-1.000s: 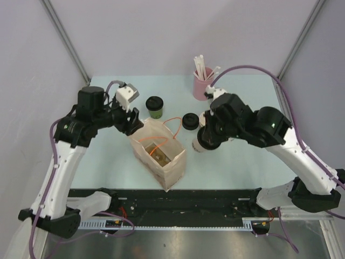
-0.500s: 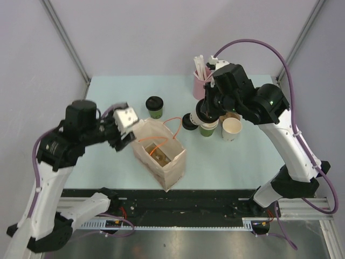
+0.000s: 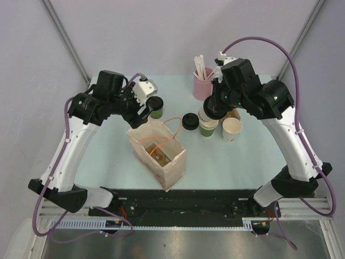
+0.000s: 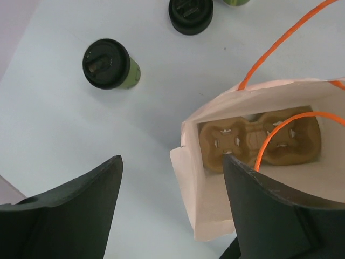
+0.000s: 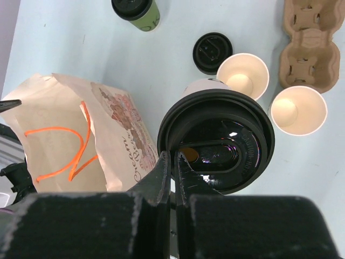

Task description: Pack the takeout coffee

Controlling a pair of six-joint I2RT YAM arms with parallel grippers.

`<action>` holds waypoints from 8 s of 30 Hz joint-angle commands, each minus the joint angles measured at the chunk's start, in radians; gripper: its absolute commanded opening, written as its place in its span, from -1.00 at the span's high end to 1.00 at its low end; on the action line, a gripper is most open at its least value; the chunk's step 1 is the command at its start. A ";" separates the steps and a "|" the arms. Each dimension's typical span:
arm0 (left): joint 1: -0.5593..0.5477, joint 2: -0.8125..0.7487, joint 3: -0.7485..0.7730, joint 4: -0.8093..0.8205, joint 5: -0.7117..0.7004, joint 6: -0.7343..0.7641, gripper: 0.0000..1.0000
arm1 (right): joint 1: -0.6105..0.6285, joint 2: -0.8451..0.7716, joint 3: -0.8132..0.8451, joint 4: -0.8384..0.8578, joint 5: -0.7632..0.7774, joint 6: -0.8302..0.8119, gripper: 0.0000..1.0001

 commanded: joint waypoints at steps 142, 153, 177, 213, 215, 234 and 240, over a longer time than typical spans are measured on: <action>-0.326 -0.172 -0.330 0.072 -0.125 -0.782 0.99 | 0.379 0.182 -0.194 -0.087 -0.137 -0.370 1.00; -0.325 -0.160 -0.359 0.089 -0.128 -0.842 0.99 | 0.380 0.156 -0.341 0.145 -0.221 -0.382 1.00; -0.262 -0.185 -0.340 0.149 0.036 -0.808 0.46 | 0.302 0.117 -0.528 0.288 -0.284 -0.335 1.00; -0.165 -0.254 -0.432 0.142 0.285 -0.841 0.80 | 0.419 0.311 -0.277 0.213 -0.296 -0.686 1.00; -0.165 -0.252 -0.428 0.145 0.279 -0.843 0.85 | 0.419 0.315 -0.286 0.225 -0.301 -0.694 1.00; -0.165 -0.238 -0.323 0.152 0.211 -0.757 0.00 | 0.411 0.318 -0.488 0.331 -0.356 -0.579 1.00; -0.162 -0.258 -0.302 0.149 0.219 -0.737 -0.15 | 0.400 0.334 -0.507 0.334 -0.350 -0.551 1.00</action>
